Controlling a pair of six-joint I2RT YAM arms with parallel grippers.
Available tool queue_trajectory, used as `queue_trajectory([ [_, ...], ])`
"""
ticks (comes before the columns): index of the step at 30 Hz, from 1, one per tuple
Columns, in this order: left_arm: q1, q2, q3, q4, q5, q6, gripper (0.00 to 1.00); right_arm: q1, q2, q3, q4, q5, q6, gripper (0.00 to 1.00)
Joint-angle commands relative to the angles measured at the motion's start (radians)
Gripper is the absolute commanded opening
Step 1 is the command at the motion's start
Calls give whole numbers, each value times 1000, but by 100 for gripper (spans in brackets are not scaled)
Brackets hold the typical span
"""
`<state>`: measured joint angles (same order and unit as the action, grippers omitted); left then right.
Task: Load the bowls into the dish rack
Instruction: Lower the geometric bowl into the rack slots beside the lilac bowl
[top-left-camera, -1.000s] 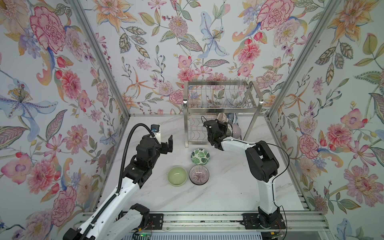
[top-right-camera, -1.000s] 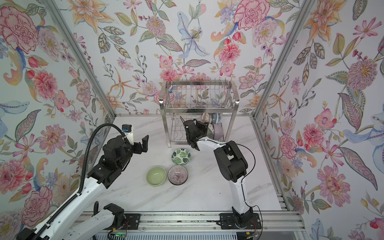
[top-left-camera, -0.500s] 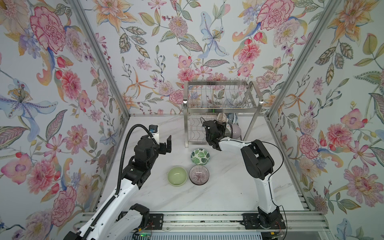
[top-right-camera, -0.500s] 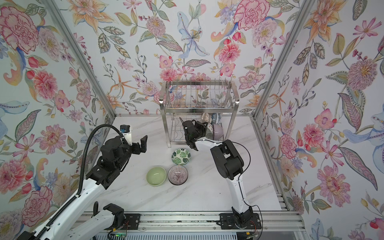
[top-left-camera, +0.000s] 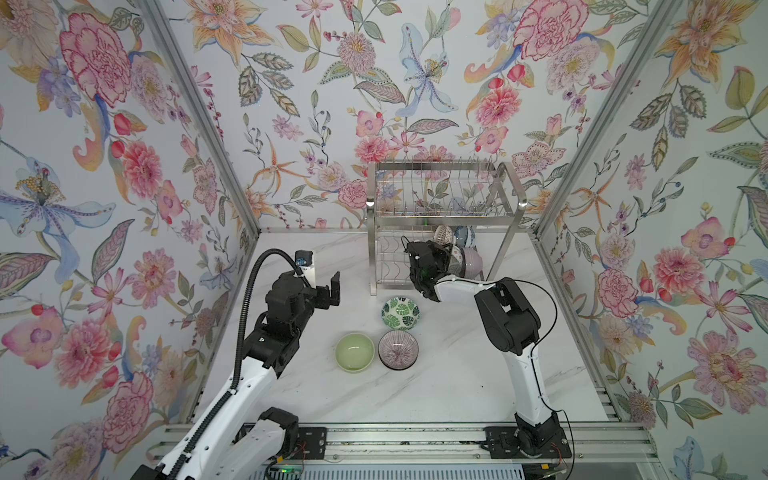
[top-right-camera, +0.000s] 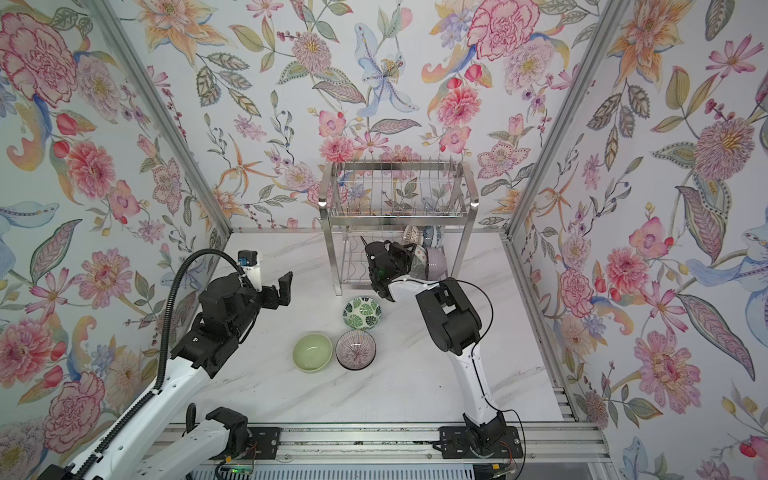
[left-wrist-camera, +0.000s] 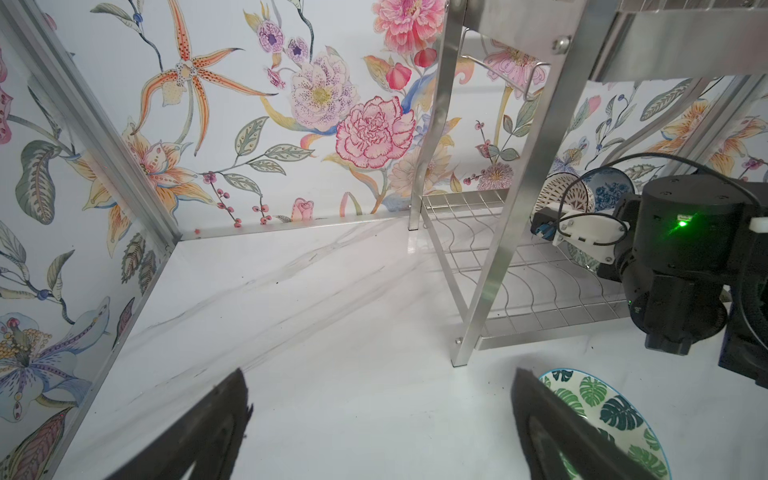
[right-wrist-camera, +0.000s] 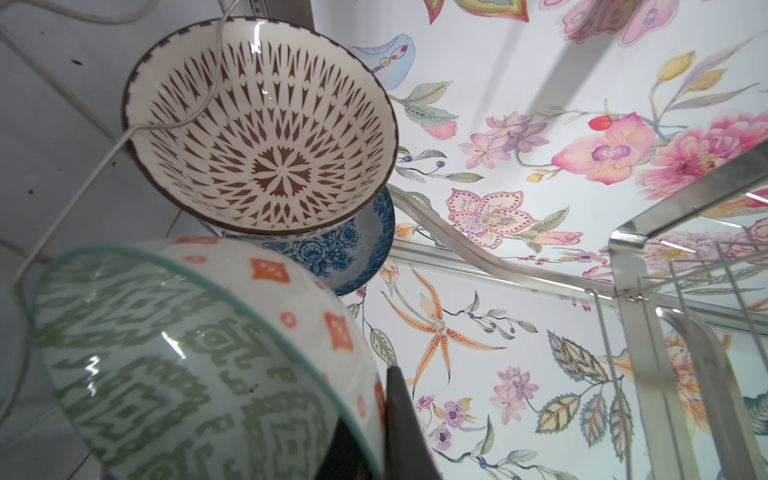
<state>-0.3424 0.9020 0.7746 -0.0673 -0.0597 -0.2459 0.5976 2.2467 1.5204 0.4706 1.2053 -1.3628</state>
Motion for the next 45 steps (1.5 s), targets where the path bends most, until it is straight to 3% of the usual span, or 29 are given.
queue_trajectory([
  [1, 15, -15, -11, 9, 20, 14, 99, 4, 23, 27, 27, 19, -9, 0],
  [6, 21, -12, -11, 11, 29, 15, 99, 7, 28, 29, -6, 16, 17, 0],
  [13, 28, -8, -6, 15, 42, 11, 99, 8, 25, 50, -72, 5, 72, 10],
  [45, 30, -16, -1, 1, 52, -3, 99, 7, -21, 77, -270, -36, 246, 19],
])
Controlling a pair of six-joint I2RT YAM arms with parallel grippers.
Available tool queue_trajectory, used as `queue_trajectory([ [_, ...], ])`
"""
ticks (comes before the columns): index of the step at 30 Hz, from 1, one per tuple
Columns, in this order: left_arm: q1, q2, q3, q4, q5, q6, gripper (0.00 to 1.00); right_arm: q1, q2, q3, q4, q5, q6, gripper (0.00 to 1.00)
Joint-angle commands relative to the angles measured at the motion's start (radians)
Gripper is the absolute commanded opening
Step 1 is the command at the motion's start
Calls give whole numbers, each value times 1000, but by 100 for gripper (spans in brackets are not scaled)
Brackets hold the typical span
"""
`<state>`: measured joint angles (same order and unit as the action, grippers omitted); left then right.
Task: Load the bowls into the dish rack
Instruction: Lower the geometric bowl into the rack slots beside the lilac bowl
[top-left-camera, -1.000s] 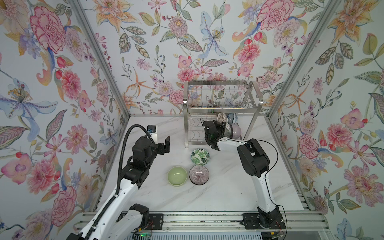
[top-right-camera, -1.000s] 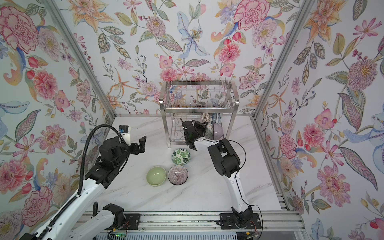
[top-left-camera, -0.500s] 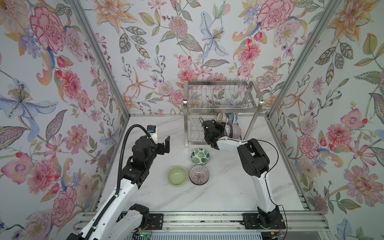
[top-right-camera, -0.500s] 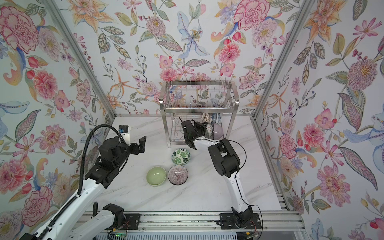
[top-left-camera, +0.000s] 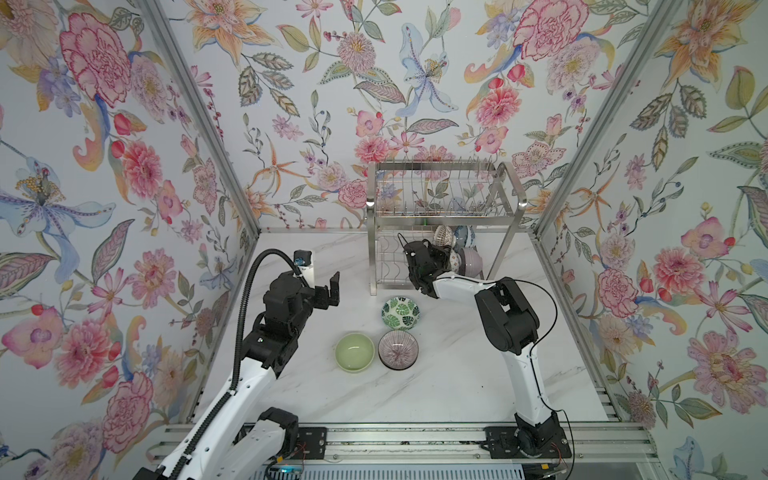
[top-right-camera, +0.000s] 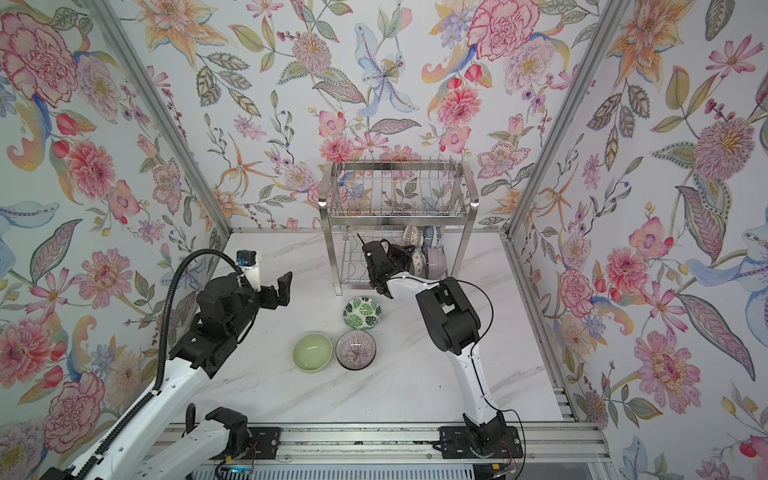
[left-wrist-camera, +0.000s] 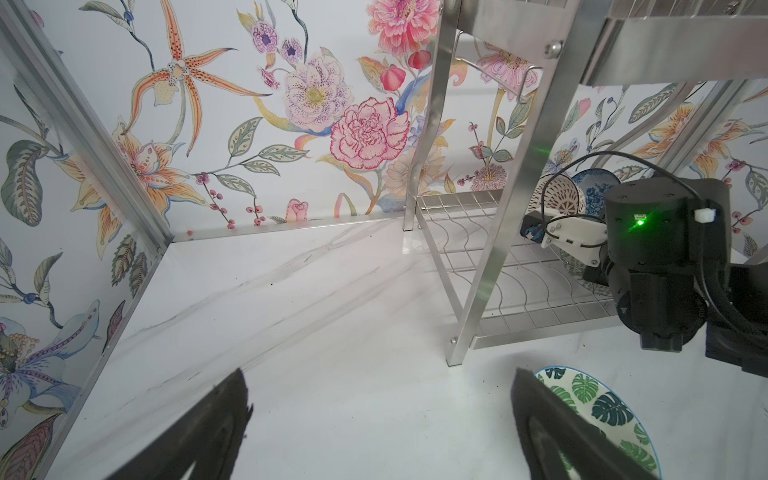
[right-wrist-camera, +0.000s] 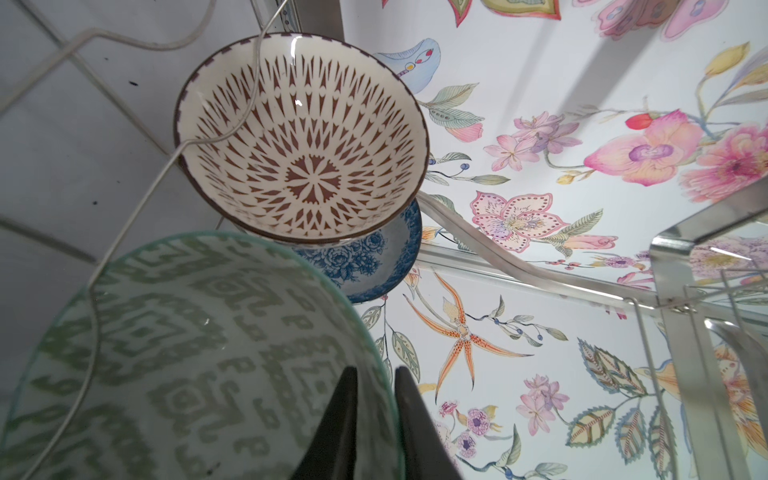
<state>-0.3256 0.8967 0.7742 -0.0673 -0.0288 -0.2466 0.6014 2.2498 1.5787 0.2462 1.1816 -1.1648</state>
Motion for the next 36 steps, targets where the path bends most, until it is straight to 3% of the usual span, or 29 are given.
queue_trajectory([
  [1, 14, -12, 0, 1, 23, -3, 99, 2, -25, 18, -50, -14, 52, 19],
  [4, 13, -12, 2, -1, 27, -8, 99, 0, -33, 12, -57, -17, 61, 20],
  [8, 14, -10, 4, -5, 30, -11, 99, 0, -45, 4, -70, -21, 81, 30],
  [17, 13, -7, 10, -12, 33, -19, 99, -3, -70, -20, -56, -30, 89, 33],
  [21, 14, -5, 13, -15, 37, -23, 100, -5, -83, -27, -53, -32, 88, 46],
  [24, 14, -2, 14, -15, 40, -29, 99, -5, -95, -32, -49, -33, 88, 47],
  [27, 14, -1, 19, -18, 42, -31, 99, 0, -110, -40, -40, -37, 88, 58],
  [29, 14, 5, 22, -19, 41, -31, 99, 6, -124, -46, -41, -49, 97, 81],
  [31, 12, 15, 23, -20, 44, -33, 99, 14, -138, -46, -59, -63, 117, 97],
  [36, 14, 38, 29, -20, 52, -42, 99, 40, -172, -60, -86, -120, 158, 99],
])
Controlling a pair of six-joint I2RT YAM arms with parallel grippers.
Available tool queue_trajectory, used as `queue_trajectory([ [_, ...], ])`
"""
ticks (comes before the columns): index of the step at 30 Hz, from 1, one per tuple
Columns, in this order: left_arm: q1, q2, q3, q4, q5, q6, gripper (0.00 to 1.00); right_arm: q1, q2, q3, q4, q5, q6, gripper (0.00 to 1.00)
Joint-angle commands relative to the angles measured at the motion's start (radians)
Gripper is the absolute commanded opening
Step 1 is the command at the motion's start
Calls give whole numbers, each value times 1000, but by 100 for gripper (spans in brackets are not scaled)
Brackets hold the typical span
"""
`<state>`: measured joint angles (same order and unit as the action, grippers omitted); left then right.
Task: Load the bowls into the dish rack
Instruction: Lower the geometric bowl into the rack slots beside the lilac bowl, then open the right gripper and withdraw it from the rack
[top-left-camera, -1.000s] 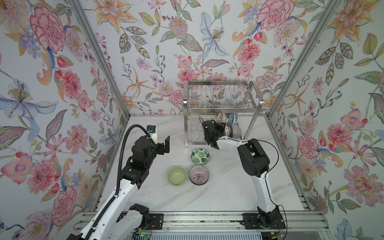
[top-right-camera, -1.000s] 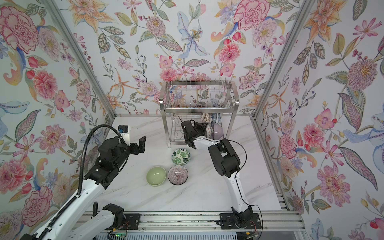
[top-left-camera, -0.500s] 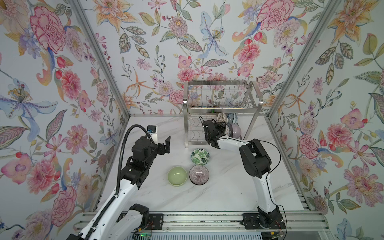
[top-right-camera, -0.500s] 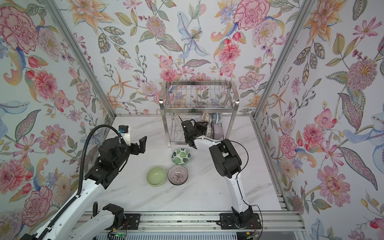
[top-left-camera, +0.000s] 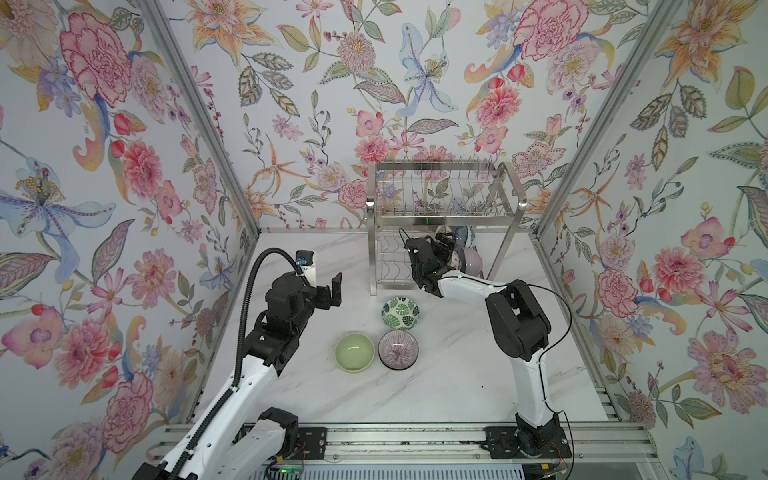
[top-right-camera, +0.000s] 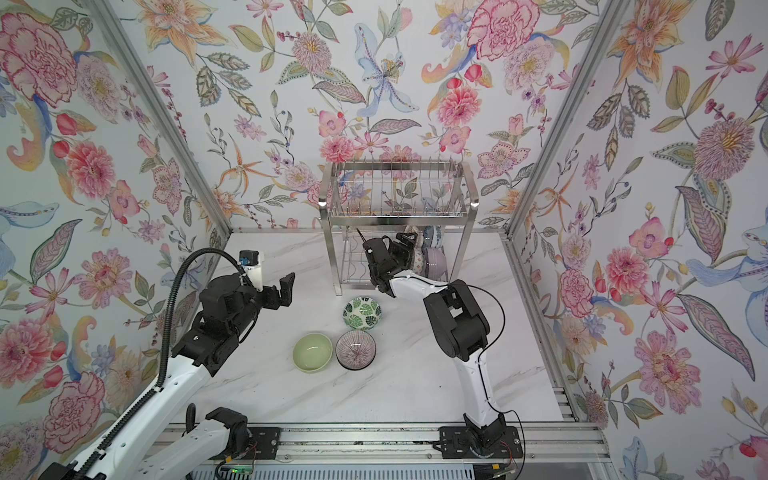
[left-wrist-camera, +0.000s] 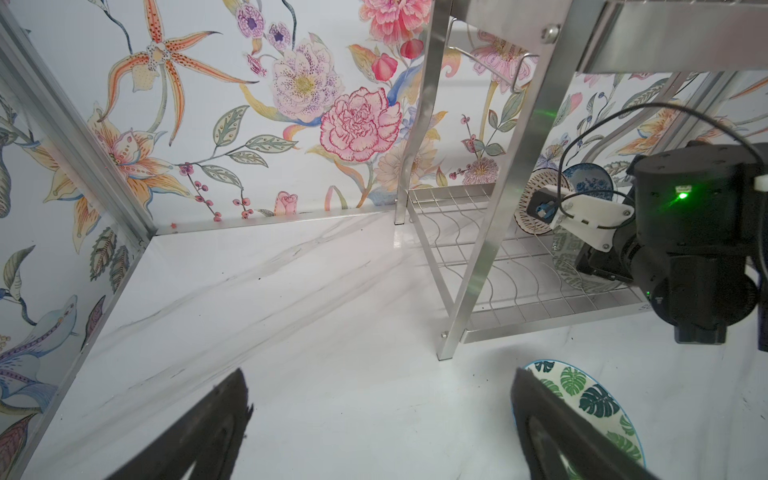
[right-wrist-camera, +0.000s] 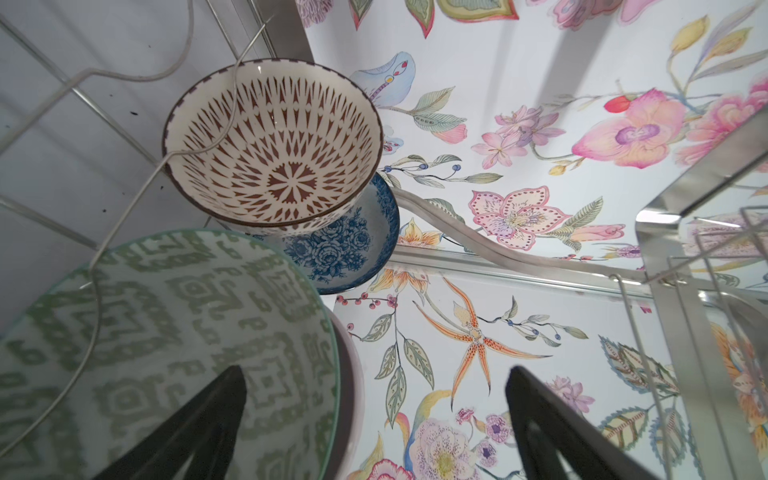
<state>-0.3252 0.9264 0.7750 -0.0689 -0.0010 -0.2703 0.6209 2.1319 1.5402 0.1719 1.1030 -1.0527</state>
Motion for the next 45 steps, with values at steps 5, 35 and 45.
queue_trajectory([
  [5, 13, 16, 36, -23, 23, -19, 99, 71, -103, -83, 31, -106, 36, 99],
  [35, -222, 114, 89, -145, -32, 35, 99, 147, -735, -456, -320, -650, 737, 99],
  [45, -323, 150, 66, -295, 73, 12, 99, -23, -896, -462, -395, -902, 1000, 99],
])
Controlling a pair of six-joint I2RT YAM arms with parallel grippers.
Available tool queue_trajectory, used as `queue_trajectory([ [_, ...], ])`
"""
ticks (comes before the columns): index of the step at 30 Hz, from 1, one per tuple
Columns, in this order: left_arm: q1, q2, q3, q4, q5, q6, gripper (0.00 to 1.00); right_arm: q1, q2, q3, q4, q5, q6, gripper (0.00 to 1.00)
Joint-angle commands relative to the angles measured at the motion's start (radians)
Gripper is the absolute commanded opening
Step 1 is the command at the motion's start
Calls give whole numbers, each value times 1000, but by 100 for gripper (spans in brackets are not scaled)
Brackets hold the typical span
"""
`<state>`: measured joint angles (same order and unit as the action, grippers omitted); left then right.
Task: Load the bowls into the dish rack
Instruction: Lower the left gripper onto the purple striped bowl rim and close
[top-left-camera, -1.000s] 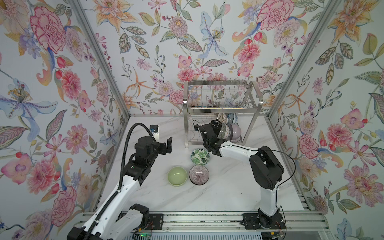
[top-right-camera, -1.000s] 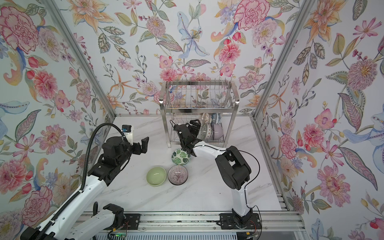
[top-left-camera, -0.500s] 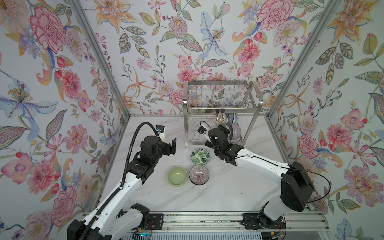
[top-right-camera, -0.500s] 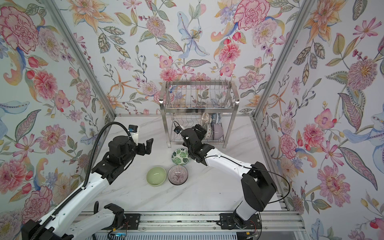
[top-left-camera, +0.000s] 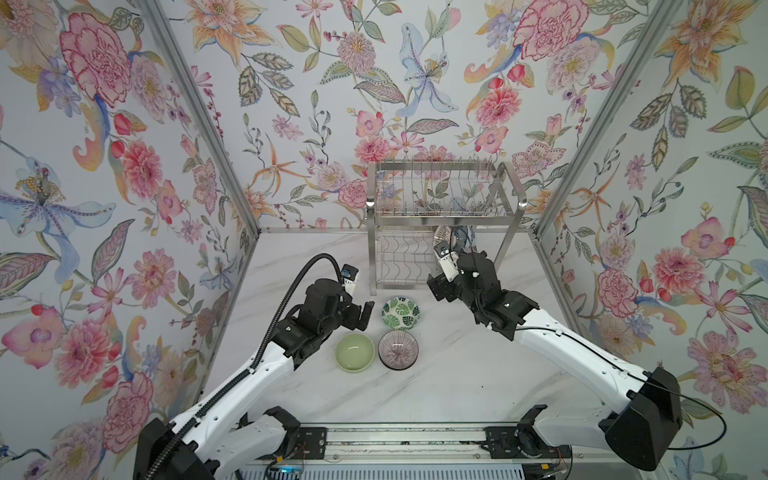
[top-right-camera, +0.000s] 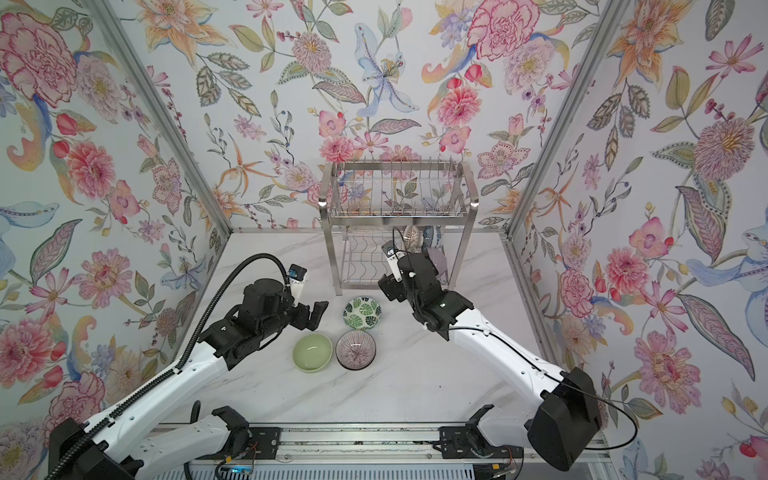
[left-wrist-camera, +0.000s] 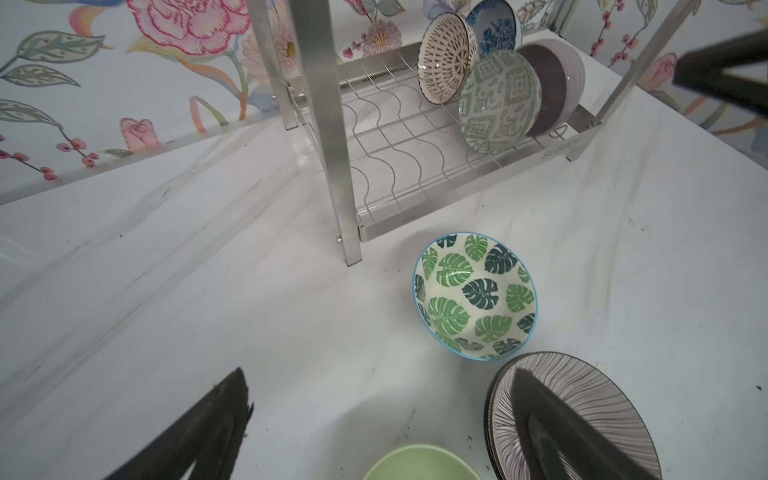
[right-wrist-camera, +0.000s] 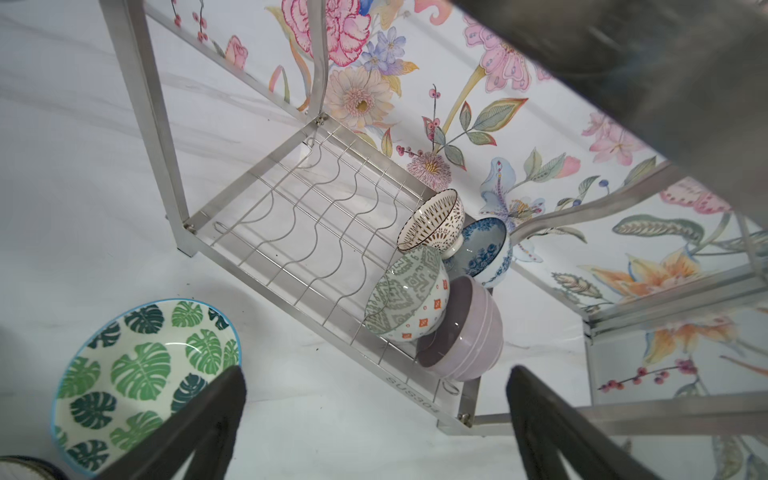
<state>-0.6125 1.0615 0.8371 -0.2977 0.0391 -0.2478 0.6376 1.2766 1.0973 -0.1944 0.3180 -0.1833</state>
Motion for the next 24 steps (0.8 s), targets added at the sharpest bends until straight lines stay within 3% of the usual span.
queue_trajectory([
  [1, -52, 25, 1, -69, 35, -19, 99, -49, -47, -25, -25, -124, 141, 99],
  [11, -150, 149, 16, -94, 49, -59, 95, -76, -73, -59, -25, -127, 146, 99],
  [24, -179, 317, 54, -98, 60, -54, 73, -108, -93, -105, -2, -152, 153, 99],
])
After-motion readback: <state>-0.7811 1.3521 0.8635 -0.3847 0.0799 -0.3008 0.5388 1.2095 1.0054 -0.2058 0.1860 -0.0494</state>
